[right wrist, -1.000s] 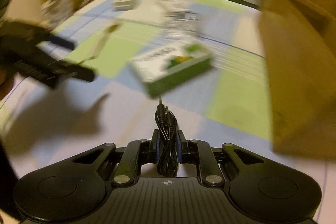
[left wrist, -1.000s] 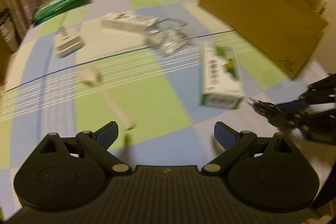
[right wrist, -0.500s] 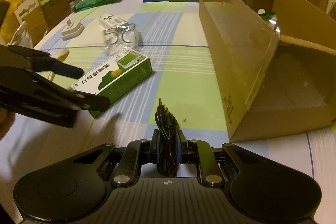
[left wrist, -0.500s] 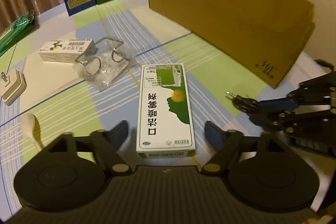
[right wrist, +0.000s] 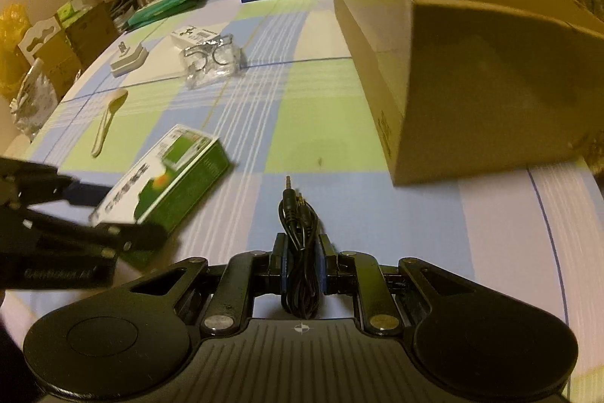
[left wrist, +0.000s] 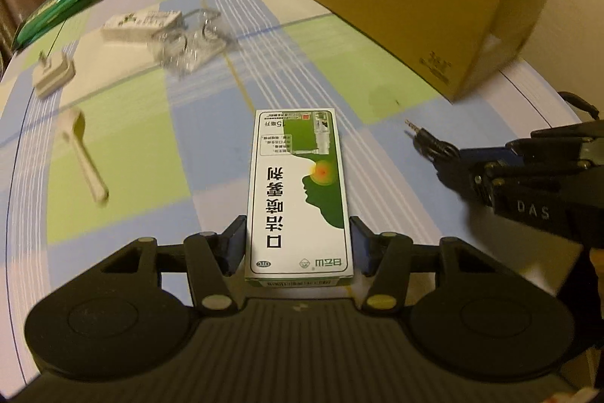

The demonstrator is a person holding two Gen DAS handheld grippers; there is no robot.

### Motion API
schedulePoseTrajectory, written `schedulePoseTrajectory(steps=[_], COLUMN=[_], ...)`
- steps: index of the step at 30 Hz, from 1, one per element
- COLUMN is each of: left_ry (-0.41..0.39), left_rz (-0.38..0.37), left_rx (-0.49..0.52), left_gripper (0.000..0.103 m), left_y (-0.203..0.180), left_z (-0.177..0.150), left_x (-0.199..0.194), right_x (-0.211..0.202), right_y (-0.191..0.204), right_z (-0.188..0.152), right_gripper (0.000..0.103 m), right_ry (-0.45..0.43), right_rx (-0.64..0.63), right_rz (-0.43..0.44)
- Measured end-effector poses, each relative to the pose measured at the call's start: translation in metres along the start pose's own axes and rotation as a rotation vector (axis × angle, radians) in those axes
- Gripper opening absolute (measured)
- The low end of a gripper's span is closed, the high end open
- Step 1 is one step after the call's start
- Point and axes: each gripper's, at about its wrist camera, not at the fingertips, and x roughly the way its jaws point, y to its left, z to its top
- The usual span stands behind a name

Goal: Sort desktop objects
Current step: 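Grasp the green-and-white medicine box with the left tool while the right tool holds the cable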

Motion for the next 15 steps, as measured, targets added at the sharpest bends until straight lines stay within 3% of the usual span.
schedulePoseTrajectory(steps=[4, 15], left_ry=[-0.013, -0.041], left_rz=[-0.002, -0.008], left_rx=[-0.001, -0.003], left_gripper=[0.061, 0.067], left_y=[-0.005, -0.003], left_z=[-0.009, 0.003], left_x=[-0.004, 0.006], right_x=[-0.003, 0.006], right_y=[0.005, 0.012], right_z=[-0.008, -0.015], right_gripper=[0.012, 0.013], right_ry=[-0.021, -0.076], right_rx=[-0.048, -0.162], right_rz=[-0.006, -0.047])
